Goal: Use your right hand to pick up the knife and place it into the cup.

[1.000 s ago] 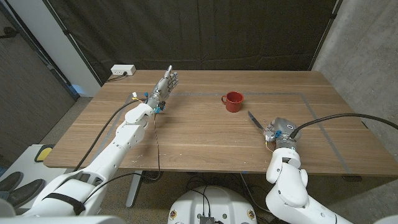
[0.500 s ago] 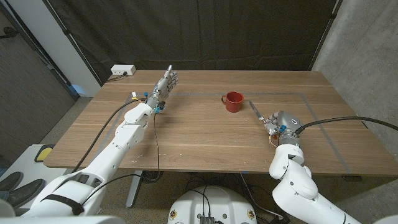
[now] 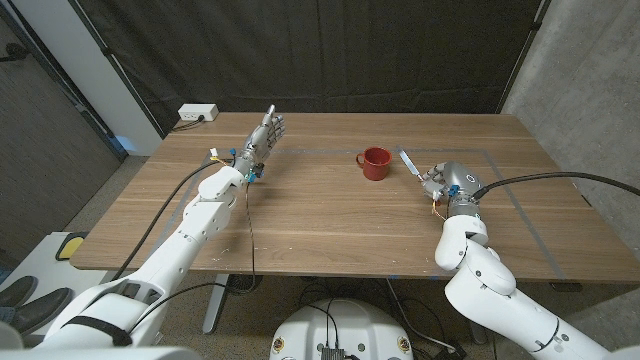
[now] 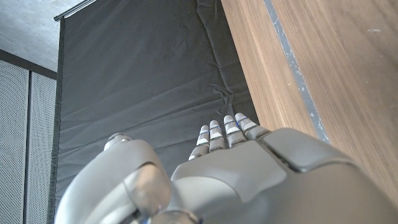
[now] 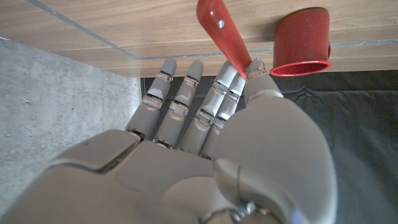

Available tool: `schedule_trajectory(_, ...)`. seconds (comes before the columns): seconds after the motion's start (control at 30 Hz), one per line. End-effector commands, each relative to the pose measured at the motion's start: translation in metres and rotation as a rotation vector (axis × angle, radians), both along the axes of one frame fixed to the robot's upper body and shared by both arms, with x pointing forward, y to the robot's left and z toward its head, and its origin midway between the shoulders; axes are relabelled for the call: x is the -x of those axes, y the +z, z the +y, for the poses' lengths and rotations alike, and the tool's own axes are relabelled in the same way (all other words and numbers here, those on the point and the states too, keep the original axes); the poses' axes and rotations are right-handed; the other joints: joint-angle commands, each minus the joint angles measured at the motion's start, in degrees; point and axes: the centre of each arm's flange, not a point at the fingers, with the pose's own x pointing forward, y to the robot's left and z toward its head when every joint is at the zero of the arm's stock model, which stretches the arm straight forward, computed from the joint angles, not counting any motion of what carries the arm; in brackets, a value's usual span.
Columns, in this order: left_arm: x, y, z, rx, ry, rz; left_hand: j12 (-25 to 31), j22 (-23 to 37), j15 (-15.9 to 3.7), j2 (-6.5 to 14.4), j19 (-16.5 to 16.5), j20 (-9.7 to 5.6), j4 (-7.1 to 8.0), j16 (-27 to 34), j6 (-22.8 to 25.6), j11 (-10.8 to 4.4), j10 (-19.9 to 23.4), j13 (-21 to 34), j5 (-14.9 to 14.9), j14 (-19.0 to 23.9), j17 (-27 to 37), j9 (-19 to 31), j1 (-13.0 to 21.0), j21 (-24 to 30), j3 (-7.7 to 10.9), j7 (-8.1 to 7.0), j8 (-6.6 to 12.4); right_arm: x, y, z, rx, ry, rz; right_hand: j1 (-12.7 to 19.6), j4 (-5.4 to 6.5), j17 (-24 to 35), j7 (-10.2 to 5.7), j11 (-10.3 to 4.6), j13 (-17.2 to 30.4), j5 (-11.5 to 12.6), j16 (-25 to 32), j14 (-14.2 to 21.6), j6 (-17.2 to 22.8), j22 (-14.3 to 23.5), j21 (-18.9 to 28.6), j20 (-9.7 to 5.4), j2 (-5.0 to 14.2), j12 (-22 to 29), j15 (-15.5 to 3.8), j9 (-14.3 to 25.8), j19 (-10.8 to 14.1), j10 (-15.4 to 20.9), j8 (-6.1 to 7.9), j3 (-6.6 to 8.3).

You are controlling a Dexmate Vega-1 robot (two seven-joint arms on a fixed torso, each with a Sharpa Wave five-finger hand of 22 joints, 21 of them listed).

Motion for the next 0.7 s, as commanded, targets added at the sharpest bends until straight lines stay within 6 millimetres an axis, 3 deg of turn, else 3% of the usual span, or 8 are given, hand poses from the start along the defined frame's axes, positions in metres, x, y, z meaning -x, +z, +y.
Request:
schedule_trajectory(0.03, 0.003, 0.001, 0.0, -0.005, 0.004, -0.004, -0.1, 0.3, -0.05, 0.2, -0.4, 0.08, 0.05, -0.1, -0.1, -0.24, -0.2, 0.1, 0.0, 0.0, 0.1, 0.2, -0.2, -0.2, -0.37, -0.28, -0.07, -0.039, 0.056, -0.017, 0.047, 0.028, -0.122, 2.1, 0.54, 0.0, -1.11, -0.31, 0.3, 0.4, -0.3, 0.7, 0.8, 0.3, -0.2, 0.45, 2.77, 0.4, -4.63, 0.1, 0.3, 0.3, 0.4, 0.3)
schedule_trajectory(0.7, 0.007, 0.001, 0.001, -0.005, 0.009, -0.009, -0.1, 0.3, -0.01, 0.3, -0.4, 0.07, 0.03, -0.1, -0.1, -0.22, -0.1, 0.1, 0.0, 0.0, 0.1, 0.2, -0.1, -0.2, -0.56, -0.3, -0.07, -0.08, 0.099, -0.007, 0.023, 0.158, -0.18, 2.0, 0.59, 0.0, -1.42, -0.44, 0.7, 0.4, -0.5, 0.5, 0.8, 0.3, -0.4, 0.71, 2.7, 0.3, -4.65, 0.0, 0.0, 0.3, 0.33, 0.31)
